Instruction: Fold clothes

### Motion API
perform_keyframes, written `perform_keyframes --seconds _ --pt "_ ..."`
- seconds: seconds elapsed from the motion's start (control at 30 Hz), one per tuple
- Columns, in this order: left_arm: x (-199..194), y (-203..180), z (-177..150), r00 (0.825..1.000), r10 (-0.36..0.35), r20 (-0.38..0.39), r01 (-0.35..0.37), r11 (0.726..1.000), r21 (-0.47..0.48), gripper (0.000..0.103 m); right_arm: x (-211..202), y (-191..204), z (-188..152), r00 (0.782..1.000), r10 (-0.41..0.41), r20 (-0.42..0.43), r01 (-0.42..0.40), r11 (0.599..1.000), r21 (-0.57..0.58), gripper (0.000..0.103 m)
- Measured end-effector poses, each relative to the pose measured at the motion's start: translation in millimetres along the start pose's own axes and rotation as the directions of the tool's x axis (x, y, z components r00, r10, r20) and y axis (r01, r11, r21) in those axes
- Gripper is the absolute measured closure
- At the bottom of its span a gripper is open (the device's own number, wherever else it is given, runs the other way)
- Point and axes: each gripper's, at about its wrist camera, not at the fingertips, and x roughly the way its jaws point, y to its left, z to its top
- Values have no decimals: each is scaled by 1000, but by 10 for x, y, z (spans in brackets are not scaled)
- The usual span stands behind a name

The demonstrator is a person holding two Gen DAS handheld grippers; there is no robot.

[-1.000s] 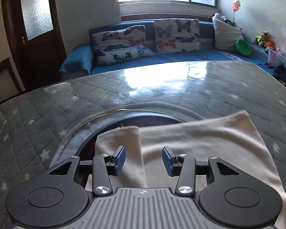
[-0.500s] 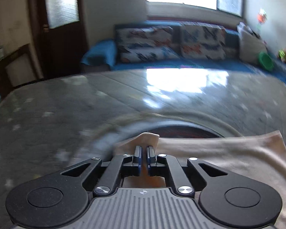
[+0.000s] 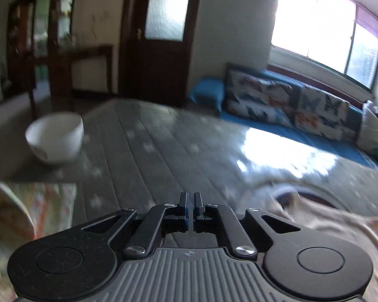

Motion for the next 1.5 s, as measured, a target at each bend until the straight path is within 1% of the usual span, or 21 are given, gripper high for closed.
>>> perform_keyframes --seconds 0.03,0.1,0.17,0.27,0.33,0.4,0.5,0.63,0.67,0.73,0.77,0.8,0.87,0.9,1.0,1.1,1.2,1.3,1.37,1.43,1.5 --pt "16 -31 -38 1000 -21 -15 21 1000 6 99 23 33 16 1000 7 -1 -7 1000 -6 38" --pt "91 -141 -99 996 -80 -50 80 997 -2 92 65 94 30 1000 17 -2 -17 1000 -11 37" --pt "213 -270 -130 990 -120 -77 119 993 -8 89 94 144 34 1000 27 -4 -27 1000 -13 36" --pt "443 -467 -139 982 -158 -108 157 988 -17 75 108 184 30 1000 30 -6 -30 999 -19 35" --pt "566 -600 -144 983 -148 -110 148 989 -7 69 111 196 27 999 31 -7 -31 999 -20 35" --pt "689 -722 -142 986 -127 -109 129 992 11 58 107 176 24 1000 31 -6 -31 999 -12 35" --pt "815 -814 -176 988 -97 -122 101 995 23 58 104 145 14 1000 31 -4 -31 1000 -4 34" --pt "947 -892 -224 989 -50 -142 53 998 19 58 134 113 -7 999 35 -8 -35 999 8 34" --pt "962 -898 -232 989 -43 -138 46 999 17 60 139 104 -13 999 37 -9 -37 999 13 34" --pt "993 -910 -247 991 -29 -131 31 999 15 61 144 91 -20 999 40 -9 -39 999 19 34" --pt "1007 -914 -251 992 -20 -125 23 1000 18 72 145 88 -22 999 40 -9 -40 999 20 34" --pt "1020 -922 -258 993 -6 -120 10 999 30 87 146 86 -26 999 40 -9 -40 999 22 33" --pt "1030 -923 -268 994 14 -107 -9 999 48 96 148 83 -33 999 40 -9 -39 999 26 33" --pt "1012 -890 -257 995 16 -99 -12 999 38 98 146 83 -35 999 39 -9 -38 999 27 33" --pt "944 -786 -221 997 25 -71 -24 1000 7 99 131 83 -36 999 33 -8 -33 999 27 32" --pt "703 -618 -152 999 45 4 -45 999 -8 99 124 87 -37 999 34 -8 -34 999 24 32" --pt "388 -363 -97 995 68 72 -65 997 -46 100 125 111 -21 999 46 -7 -46 999 23 32" --pt "75 -53 -85 984 122 129 -112 990 -82 100 127 140 -2 998 60 -4 -60 998 20 32" --pt "-114 158 -127 974 169 153 -155 983 -97 100 126 171 15 997 79 0 -79 997 11 32" --pt "-268 359 -203 964 211 161 -196 975 -102 100 126 210 30 995 101 2 -101 995 2 32" --pt "-347 540 -323 958 250 141 -238 967 -96 99 135 277 40 992 128 -1 -128 992 -10 32"
